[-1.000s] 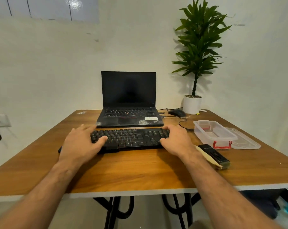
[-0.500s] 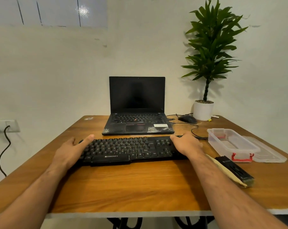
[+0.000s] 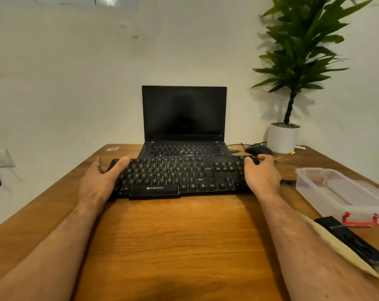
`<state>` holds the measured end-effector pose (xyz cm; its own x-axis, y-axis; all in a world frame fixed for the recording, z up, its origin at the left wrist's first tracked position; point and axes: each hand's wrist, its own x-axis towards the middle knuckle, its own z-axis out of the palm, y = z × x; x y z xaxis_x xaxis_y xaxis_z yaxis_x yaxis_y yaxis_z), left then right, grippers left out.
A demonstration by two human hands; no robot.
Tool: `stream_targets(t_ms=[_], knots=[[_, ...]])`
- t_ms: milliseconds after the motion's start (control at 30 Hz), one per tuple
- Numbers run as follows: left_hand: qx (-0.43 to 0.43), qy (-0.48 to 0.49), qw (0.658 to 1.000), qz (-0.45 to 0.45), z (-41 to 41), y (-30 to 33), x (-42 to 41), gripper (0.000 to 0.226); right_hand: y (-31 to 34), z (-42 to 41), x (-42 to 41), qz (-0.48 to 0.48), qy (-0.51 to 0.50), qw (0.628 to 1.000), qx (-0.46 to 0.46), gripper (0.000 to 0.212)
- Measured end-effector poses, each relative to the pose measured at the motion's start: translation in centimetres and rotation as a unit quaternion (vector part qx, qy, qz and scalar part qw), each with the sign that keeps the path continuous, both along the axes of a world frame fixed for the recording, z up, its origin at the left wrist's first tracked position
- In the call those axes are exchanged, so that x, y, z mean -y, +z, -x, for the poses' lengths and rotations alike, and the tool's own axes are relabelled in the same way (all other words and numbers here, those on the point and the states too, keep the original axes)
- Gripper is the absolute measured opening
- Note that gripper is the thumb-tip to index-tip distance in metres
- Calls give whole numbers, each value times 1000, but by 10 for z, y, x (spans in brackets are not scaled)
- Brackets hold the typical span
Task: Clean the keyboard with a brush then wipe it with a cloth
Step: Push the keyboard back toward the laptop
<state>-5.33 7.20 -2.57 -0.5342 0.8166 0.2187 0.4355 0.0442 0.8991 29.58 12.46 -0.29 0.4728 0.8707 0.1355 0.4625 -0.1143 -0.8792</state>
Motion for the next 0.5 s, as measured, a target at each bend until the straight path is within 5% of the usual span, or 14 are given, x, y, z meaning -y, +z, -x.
stream_targets(t_ms=[300,500], knots=[[-119,-35,991,59,-5,3,-1,131,-7,-7,2,15,49,998,38,54],[-308,-53,938,151,-10,-6,3,169,-8,3,26,83,153,959,226,107]])
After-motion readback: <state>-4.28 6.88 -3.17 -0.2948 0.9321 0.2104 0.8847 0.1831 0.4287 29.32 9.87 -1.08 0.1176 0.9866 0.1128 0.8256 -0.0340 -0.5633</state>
